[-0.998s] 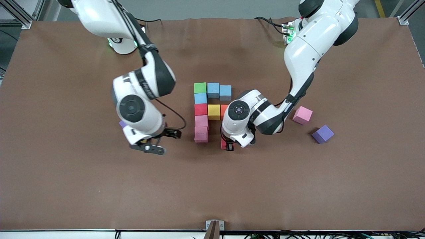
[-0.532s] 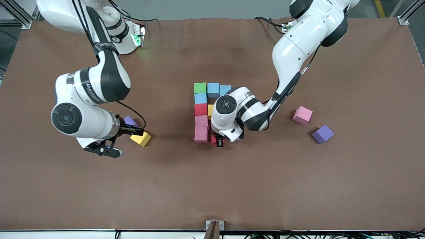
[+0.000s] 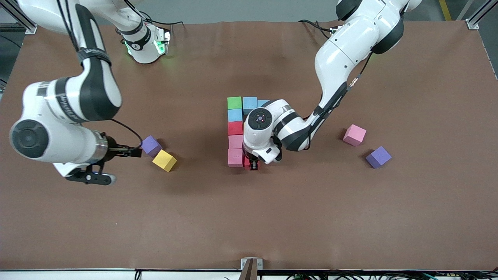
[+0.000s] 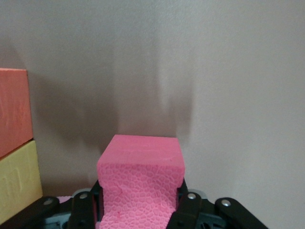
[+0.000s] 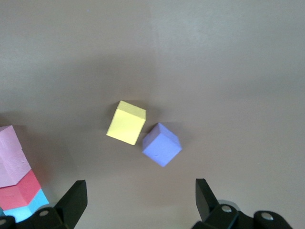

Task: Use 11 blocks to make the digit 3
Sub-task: 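Lower the pink-red cube by the pink cubes while the right gripper withdraws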

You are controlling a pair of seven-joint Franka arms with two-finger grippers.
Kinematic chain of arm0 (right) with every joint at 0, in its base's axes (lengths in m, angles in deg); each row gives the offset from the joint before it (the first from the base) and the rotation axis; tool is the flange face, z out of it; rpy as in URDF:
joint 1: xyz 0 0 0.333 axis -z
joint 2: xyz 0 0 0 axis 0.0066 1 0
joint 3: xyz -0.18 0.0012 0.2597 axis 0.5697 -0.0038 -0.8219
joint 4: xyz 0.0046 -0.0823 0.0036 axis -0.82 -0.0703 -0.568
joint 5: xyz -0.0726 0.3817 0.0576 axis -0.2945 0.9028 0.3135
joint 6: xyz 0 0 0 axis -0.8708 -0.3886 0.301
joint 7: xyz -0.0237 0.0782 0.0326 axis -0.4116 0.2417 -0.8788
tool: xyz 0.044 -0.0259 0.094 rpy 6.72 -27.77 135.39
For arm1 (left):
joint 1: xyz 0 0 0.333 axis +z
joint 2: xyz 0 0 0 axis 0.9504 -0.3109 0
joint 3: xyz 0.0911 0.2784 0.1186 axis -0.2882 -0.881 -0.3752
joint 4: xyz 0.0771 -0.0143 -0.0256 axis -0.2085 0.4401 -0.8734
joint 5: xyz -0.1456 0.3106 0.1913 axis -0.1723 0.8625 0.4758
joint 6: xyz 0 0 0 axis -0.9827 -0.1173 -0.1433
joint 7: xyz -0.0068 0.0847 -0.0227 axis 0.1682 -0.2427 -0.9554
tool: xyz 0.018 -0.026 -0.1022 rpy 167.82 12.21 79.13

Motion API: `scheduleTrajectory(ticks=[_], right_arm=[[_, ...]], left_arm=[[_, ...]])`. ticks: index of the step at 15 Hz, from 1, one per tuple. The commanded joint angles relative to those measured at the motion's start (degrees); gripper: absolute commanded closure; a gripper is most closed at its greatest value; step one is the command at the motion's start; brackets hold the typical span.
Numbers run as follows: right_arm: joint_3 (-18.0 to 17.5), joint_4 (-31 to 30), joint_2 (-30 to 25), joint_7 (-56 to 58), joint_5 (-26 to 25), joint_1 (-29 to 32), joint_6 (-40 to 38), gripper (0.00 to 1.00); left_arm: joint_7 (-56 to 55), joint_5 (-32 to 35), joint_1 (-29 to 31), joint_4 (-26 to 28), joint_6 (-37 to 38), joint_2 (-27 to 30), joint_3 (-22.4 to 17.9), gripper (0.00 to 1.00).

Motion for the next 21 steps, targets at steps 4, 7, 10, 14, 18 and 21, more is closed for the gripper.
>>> scheduleTrajectory(ticks=[4, 7, 10, 14, 18, 21], right_arm=[[-1.2, -2.3, -4.2, 4.8, -2.2, 4.7, -2.0, 0.0], [-1.2, -2.5, -5.5, 6.0, -4.4, 5.2, -2.8, 0.0], [-1.2, -2.1, -6.2, 10.0, -4.9, 7.3, -2.5, 0.0], [-1.1, -1.9, -8.3, 11.8, -5.1, 9.0, -2.6, 0.0], [-1.0, -1.8, -10.6, 12.0, -8.1, 9.9, -2.8, 0.0], [-1.0, -0.2, -10.7, 13.7, -9.8, 9.9, -2.6, 0.0]], left_arm=[[-0.8, -1.8, -1.8, -0.9, -0.9, -1.7, -1.0, 0.51], [-0.7, -1.7, -1.7, -0.9, -0.7, -1.5, -1.0, 0.37], [-0.4, -1.8, -1.4, -0.9, -0.5, -0.7, -1.0, 0.0], [-0.1, -1.7, -0.9, -0.8, 2.4, 2.2, -0.6, 0.0], [1.4, -3.1, -0.3, 1.2, 6.9, 7.6, -0.2, 0.0], [8.6, -7.7, 2.5, 8.8, 8.1, 15.7, -0.1, 0.0]])
